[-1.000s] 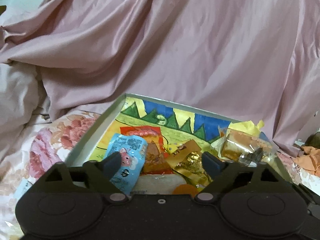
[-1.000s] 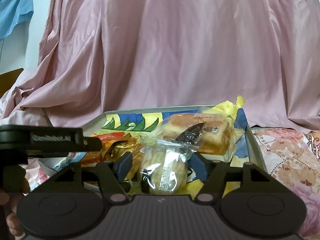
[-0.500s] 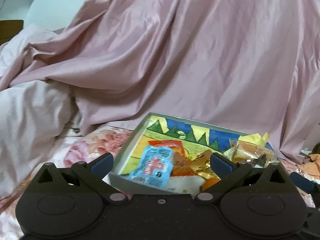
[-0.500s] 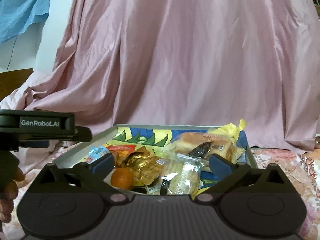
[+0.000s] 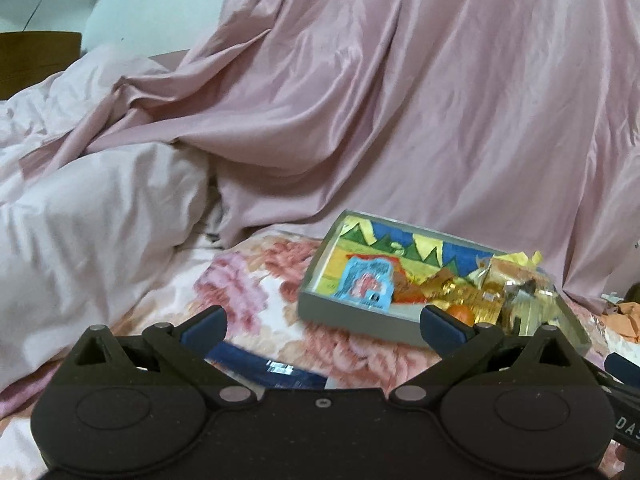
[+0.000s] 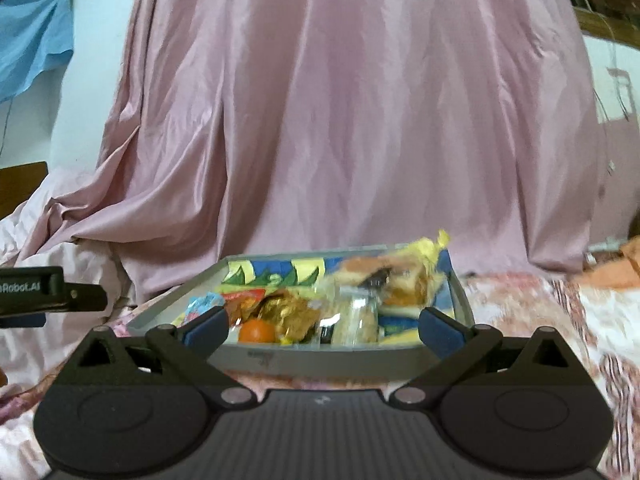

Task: Organize snacks
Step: 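Withdraw both tools from the box toward the rice cake and blue stick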

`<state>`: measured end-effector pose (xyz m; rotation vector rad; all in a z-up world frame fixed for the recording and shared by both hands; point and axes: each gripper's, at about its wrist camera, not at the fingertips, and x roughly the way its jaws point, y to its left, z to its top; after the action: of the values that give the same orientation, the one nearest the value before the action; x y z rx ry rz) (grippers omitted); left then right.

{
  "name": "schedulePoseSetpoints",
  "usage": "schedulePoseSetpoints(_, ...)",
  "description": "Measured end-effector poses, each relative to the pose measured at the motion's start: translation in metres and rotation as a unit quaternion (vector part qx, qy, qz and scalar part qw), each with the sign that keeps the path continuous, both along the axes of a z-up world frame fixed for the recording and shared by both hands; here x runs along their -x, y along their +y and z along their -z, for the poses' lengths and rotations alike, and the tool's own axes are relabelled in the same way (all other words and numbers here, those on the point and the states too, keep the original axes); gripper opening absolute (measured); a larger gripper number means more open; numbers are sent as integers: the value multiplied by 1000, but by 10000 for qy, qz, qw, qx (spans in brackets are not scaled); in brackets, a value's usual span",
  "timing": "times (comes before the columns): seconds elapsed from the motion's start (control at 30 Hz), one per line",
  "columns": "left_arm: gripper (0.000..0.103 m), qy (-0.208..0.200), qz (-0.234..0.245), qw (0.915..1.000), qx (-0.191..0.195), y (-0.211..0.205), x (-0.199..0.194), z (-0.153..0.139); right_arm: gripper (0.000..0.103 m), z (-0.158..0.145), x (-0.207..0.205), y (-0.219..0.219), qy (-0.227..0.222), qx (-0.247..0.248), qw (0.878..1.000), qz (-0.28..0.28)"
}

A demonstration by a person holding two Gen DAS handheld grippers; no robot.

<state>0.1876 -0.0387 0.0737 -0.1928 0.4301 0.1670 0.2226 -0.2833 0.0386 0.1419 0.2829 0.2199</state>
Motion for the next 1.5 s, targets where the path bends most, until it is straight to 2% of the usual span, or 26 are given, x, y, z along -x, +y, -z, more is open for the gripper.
schedulePoseSetpoints(0.4, 102, 442, -198, 9988, -67, 26, 78, 26, 103, 8, 70, 28, 273, 326, 9981, -441)
schedulePoseSetpoints(0.7, 102, 492, -318, 9978, -303, 37, 116, 44, 103, 23, 91, 47, 752, 539, 9928, -759)
schedulePoseSetpoints(0.93, 102, 517, -270, 9974, -430, 44, 118, 53, 103, 29, 93, 59, 856, 812, 9891, -882)
schedulePoseSetpoints(1.13, 102, 602, -261, 9971, -382, 51, 107, 61, 103, 35, 87, 65, 1031, 863, 9864, -949)
schedulePoseSetpoints(1.3, 102, 666, -229, 9968, -374, 62, 90, 69, 103, 38, 81, 70, 1135, 904, 9838, -1054)
schedulePoseSetpoints(1.5, 102, 510, -287, 9977, -344, 79, 66, 69, 103, 43, 71, 81, 1186, 1047, 9802, -1187)
